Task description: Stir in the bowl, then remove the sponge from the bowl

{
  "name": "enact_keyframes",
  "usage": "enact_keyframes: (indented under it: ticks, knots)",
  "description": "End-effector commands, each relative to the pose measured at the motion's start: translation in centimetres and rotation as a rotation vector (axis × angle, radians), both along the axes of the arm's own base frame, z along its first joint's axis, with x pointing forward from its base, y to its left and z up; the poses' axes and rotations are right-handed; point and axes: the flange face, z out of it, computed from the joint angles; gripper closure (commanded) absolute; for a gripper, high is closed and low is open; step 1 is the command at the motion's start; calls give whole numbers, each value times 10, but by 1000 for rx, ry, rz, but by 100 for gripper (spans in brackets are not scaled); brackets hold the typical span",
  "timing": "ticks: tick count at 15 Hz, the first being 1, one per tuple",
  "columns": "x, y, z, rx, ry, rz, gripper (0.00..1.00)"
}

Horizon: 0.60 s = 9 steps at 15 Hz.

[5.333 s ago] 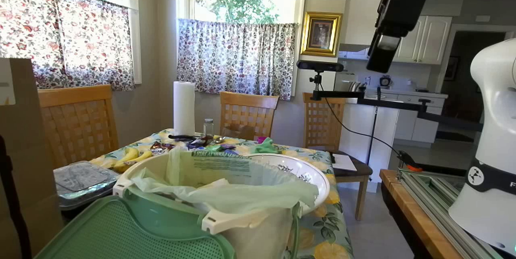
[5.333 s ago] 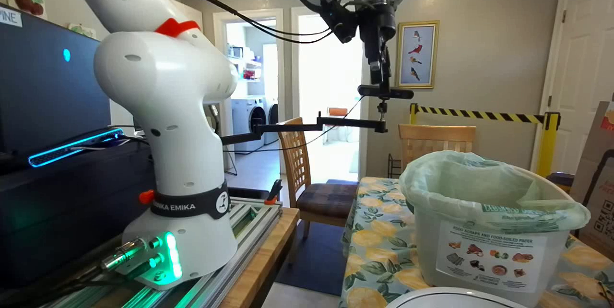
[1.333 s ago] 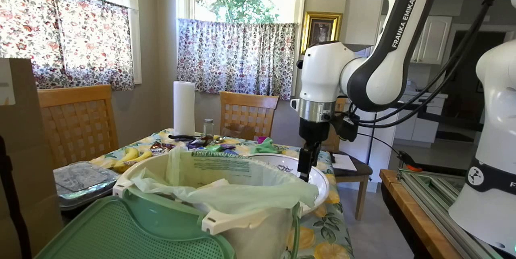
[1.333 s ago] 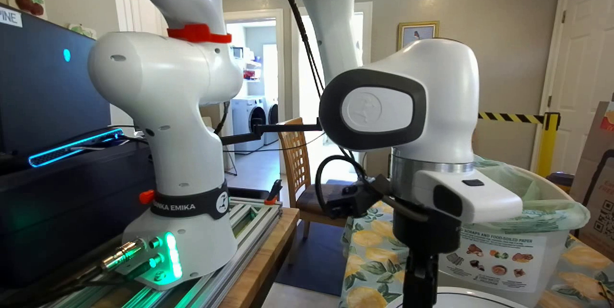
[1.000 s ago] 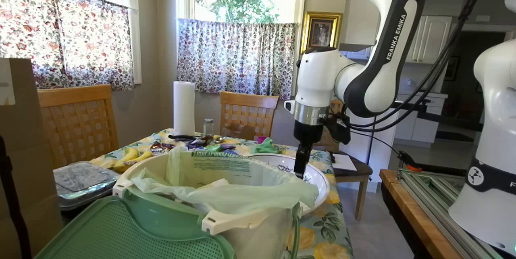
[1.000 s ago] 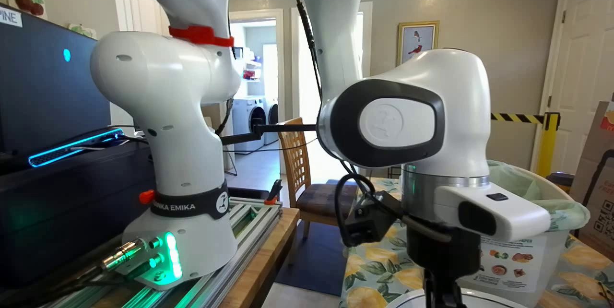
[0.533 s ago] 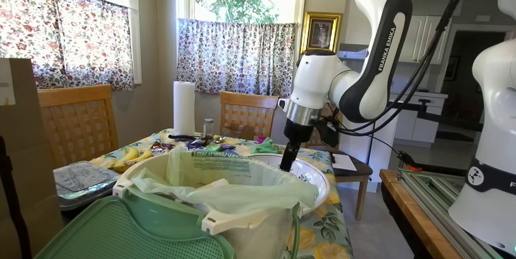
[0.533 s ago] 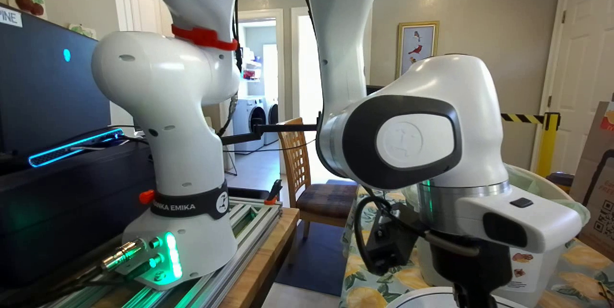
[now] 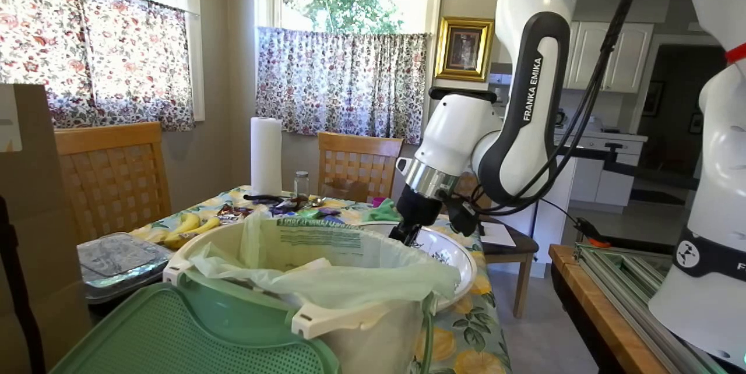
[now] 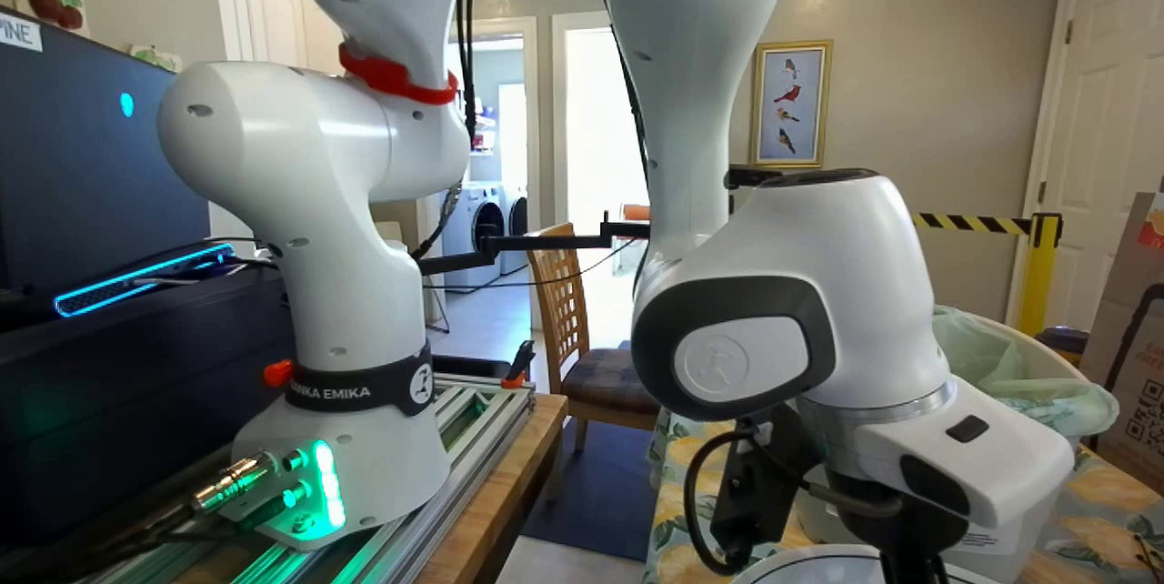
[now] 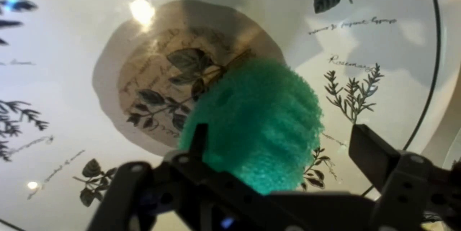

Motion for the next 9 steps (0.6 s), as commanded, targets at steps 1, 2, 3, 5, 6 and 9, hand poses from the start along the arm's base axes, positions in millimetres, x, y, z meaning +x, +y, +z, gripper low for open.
enact_keyframes:
  ticks: [1,2,3,5,6,9]
  knots:
    - [14,-12,0,-23,-27,15,0]
    - [17,-16,2,-37,-33,16,0]
    - [19,-19,5,-45,-44,12,0]
    - [25,-21,11,-51,-62,7,0]
    - [28,-21,13,-51,-71,1,0]
    - [37,-16,14,-23,-96,-18,0]
